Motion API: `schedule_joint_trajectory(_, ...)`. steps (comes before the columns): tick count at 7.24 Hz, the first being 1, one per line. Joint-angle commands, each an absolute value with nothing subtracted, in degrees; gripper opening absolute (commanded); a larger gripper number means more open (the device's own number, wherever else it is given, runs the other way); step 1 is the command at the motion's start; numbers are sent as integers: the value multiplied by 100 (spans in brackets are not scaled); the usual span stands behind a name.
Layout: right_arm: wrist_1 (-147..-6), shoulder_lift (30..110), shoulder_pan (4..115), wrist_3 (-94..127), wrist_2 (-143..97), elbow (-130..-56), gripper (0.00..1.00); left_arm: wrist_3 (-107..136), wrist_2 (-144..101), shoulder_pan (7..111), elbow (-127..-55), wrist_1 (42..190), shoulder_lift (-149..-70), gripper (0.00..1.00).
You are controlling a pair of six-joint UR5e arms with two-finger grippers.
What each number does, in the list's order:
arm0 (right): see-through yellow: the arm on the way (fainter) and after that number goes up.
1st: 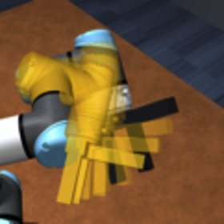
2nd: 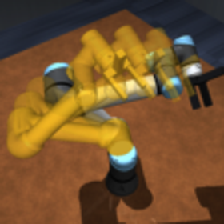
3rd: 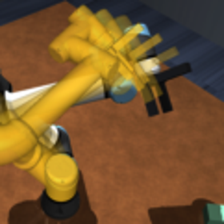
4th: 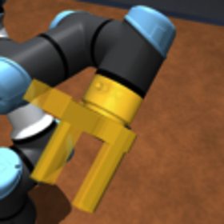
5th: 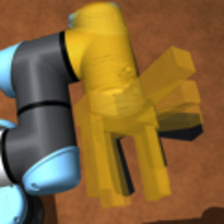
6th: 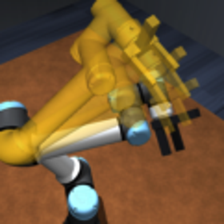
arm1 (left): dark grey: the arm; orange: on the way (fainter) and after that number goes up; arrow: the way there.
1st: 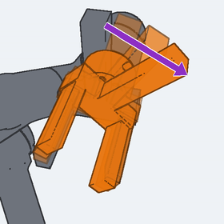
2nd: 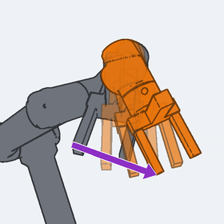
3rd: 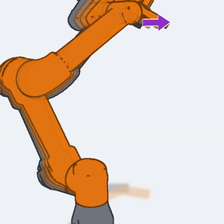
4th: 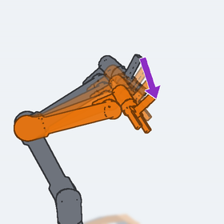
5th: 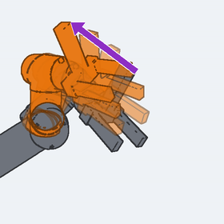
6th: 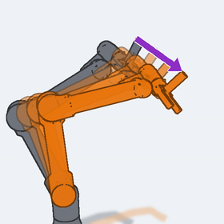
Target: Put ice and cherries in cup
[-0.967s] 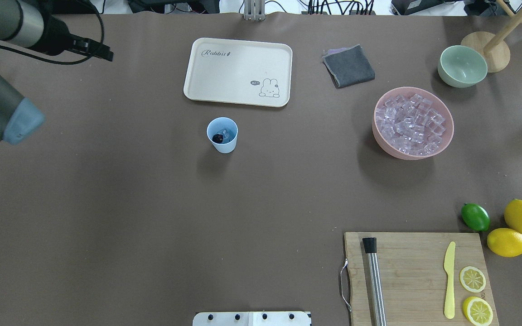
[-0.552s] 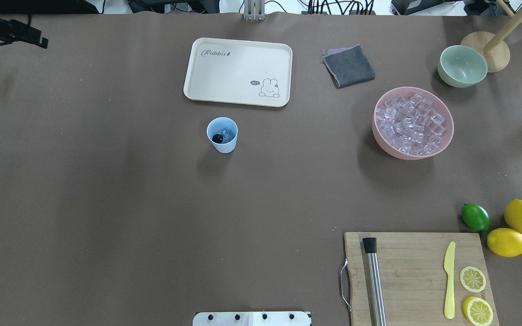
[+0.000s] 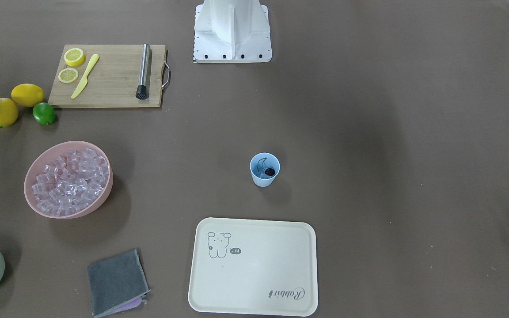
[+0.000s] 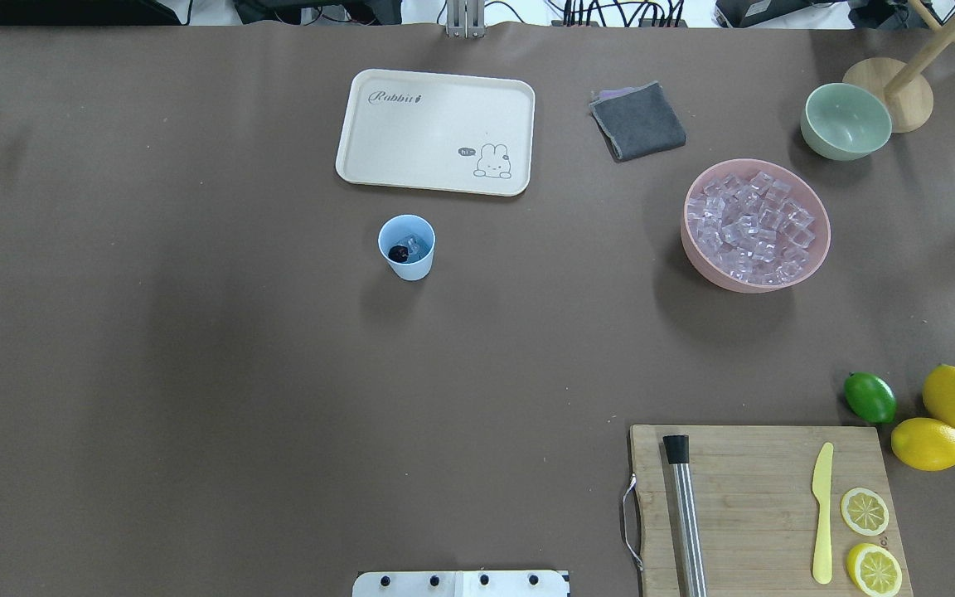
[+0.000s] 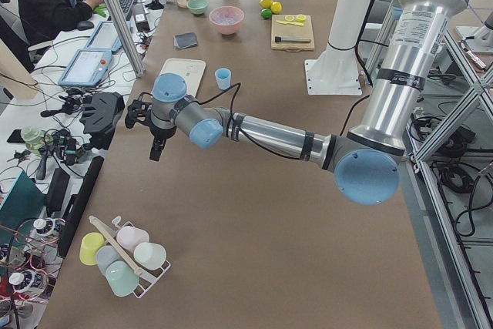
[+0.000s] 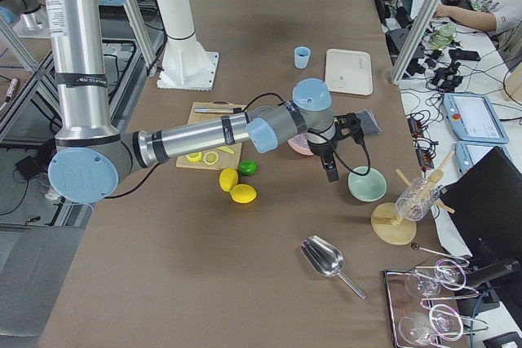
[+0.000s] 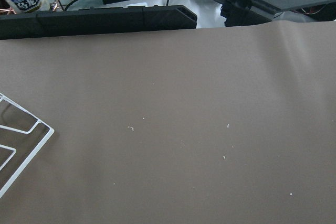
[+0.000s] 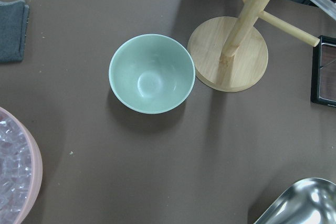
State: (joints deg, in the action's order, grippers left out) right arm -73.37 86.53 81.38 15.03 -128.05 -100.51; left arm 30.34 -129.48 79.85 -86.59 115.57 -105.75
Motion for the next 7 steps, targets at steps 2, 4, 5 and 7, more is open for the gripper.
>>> schedule_joint_trajectory(2,-7339,8430,8156,1703,-12779,-9730,100,2273,-12946,8463,-8605,10314,-10591,97)
schedule_joint_trajectory(4,-7260,8166,8156,1942,-12770,-9422,100,2224,-12938,8481,-8622,10160,-10600,97)
schedule_joint_trajectory(5,-7260,8104,8148,1951,-12710,-9361,100,2232,-12946,8481,-8622,10160,-10600,97)
schedule_joint_trajectory(7,-7269,7875,8147,1942,-12507,-9325,100,2293,-12929,8481,-8499,10222,-10608,97)
